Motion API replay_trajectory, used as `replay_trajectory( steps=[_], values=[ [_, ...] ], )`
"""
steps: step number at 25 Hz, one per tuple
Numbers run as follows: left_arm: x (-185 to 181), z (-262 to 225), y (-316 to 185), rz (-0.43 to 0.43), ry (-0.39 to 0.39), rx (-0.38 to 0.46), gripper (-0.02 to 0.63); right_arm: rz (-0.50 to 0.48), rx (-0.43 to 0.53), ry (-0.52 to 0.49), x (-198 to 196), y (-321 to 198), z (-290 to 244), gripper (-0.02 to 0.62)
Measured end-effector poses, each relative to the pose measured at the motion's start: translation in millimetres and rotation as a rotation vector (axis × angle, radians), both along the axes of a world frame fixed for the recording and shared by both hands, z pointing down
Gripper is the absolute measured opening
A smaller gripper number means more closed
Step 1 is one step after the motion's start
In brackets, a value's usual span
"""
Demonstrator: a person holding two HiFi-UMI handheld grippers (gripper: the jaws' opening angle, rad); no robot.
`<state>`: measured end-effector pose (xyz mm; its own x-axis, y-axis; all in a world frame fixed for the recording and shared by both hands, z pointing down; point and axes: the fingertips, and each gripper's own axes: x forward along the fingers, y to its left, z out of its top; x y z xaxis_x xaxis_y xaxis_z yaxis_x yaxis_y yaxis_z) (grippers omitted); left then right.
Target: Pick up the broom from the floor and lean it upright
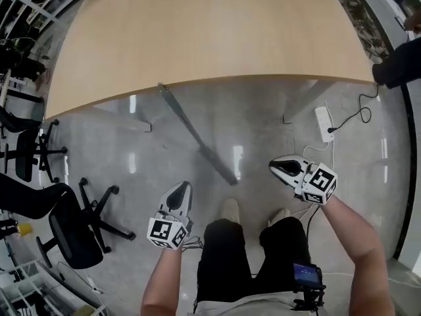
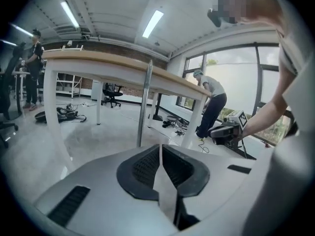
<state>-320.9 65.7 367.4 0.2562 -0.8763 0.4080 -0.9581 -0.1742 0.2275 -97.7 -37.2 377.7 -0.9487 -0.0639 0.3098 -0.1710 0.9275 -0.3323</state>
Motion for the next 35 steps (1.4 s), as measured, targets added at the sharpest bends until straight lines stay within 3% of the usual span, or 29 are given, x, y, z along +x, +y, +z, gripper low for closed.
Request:
replay_trajectory(
  steps=[5,7,12,18,25,31,35],
  values=[
    [16.1,-73.5,42.9,0.025,-0.019,-0.037,0.014,-0.015,-0.099,0.015,11.7,53.9,-90.8,0.032],
    [34.2,-101.8,64.4,0.097,-0.025,-0.047,0.014,-0.022,-0.129,0.041,19.3,78.6,-135.2,0.032],
    [65.4,-160.4,91.9,0.234,0.06,-0.068,0.014,0.005,-0.162,0.047,27.4,92.4,-225.2,0.032],
    [60.7,-216.5,90.7,0.139,0.045,-0.008,0.014,-0.004,-0.151,-0.013,24.4,98.7,-265.9,0.032],
    [34.8,-275.1,70.8,0.035,0.005,0.049,0.014,-0.055,-0.109,-0.09,-22.3,77.4,-317.8,0.032],
    [76.7,-304.9,76.2,-0.013,0.001,0.04,0.014,-0.074,-0.164,-0.115,-10.1,79.2,-334.7,0.032],
    [80.0,-305.8,85.0,-0.052,0.002,0.034,0.014,-0.09,-0.168,-0.154,-15.8,77.5,-344.1,0.032]
  ],
)
